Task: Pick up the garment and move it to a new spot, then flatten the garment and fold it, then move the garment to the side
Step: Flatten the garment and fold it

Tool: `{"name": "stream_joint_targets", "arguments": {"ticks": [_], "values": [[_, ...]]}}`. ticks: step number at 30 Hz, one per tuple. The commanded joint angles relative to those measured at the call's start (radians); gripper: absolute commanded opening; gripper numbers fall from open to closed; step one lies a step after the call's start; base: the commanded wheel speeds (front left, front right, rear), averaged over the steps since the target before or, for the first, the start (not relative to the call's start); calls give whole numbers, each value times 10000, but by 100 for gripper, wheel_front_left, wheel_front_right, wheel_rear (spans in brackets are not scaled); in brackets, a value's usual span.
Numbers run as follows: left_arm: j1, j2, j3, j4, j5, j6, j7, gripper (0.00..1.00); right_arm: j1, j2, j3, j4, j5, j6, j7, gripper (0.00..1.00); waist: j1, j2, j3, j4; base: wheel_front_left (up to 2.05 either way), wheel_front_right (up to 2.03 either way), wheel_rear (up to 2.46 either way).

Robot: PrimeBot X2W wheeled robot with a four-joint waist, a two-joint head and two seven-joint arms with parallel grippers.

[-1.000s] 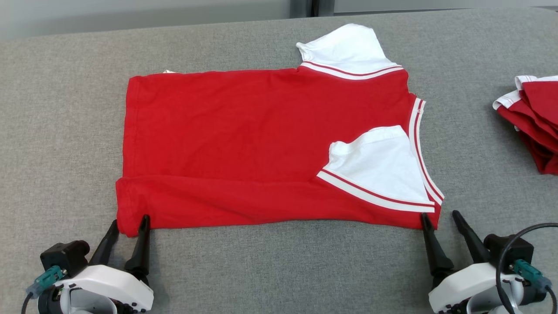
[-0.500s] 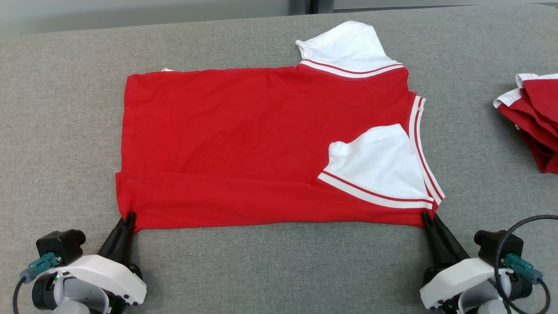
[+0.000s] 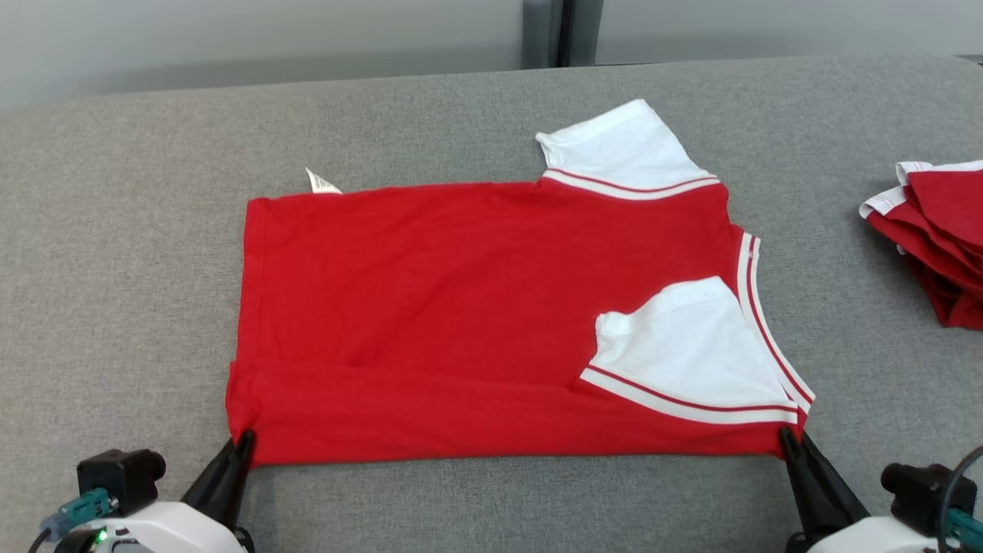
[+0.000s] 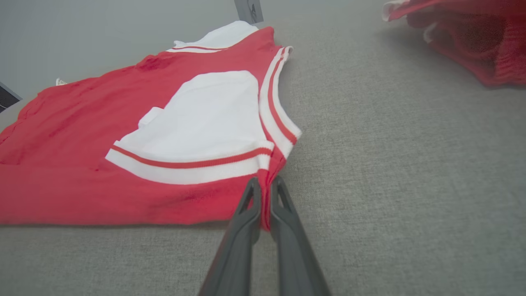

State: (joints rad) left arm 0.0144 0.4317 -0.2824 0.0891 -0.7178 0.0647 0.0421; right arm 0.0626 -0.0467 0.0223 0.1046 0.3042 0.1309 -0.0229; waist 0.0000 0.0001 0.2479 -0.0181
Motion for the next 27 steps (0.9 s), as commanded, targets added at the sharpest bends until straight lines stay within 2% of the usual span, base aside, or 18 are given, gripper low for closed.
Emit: {"name": "stream_joint_targets", "arguments": {"ticks": [1,10,11,12,13,14,16,21,22,27], "values": [[347,89,-1,-296,-97,156,133,0,399,-73,-156,-320,40,0,225,0,0,-1,-199,36,0,0,0],[1692,275,-205,-1097,-449,585,958,0,1640,-71,-345,-1081,329,0,925,0,0,-1,-570,-20,0,0,0],[1778,247,-264,-1077,-410,635,1016,25,1666,-69,-334,-1058,346,0,966,0,0,-1,-596,-38,0,0,0],[1790,222,-338,-1022,-373,648,1037,99,1663,-68,-292,-1014,359,0,1050,37,0,-1,-603,-40,0,0,0],[1771,113,-369,-993,-463,590,1026,100,1633,-67,-288,-1011,320,0,1051,93,0,-1,-610,-39,0,0,0],[1693,69,-345,-971,-448,595,916,100,1572,-71,-283,-1046,291,1,1023,100,0,-1,-604,-35,0,0,0],[1478,0,-224,-897,-362,640,594,100,1471,-68,-310,-1146,197,1,976,100,0,-1,-554,-32,0,0,0],[913,-441,245,-1042,-107,538,-979,100,1019,-67,-698,-1653,-124,1,478,100,0,-1,-454,-40,0,0,0],[913,-441,245,-1042,-107,538,-979,100,1019,-67,-698,-1653,-124,1,478,100,0,-1,-454,-40,0,0,0],[190,-676,585,-1126,290,685,-2151,100,278,-62,-1051,-2190,-359,1,-76,100,0,-1,-471,-94,0,0,0]]}}
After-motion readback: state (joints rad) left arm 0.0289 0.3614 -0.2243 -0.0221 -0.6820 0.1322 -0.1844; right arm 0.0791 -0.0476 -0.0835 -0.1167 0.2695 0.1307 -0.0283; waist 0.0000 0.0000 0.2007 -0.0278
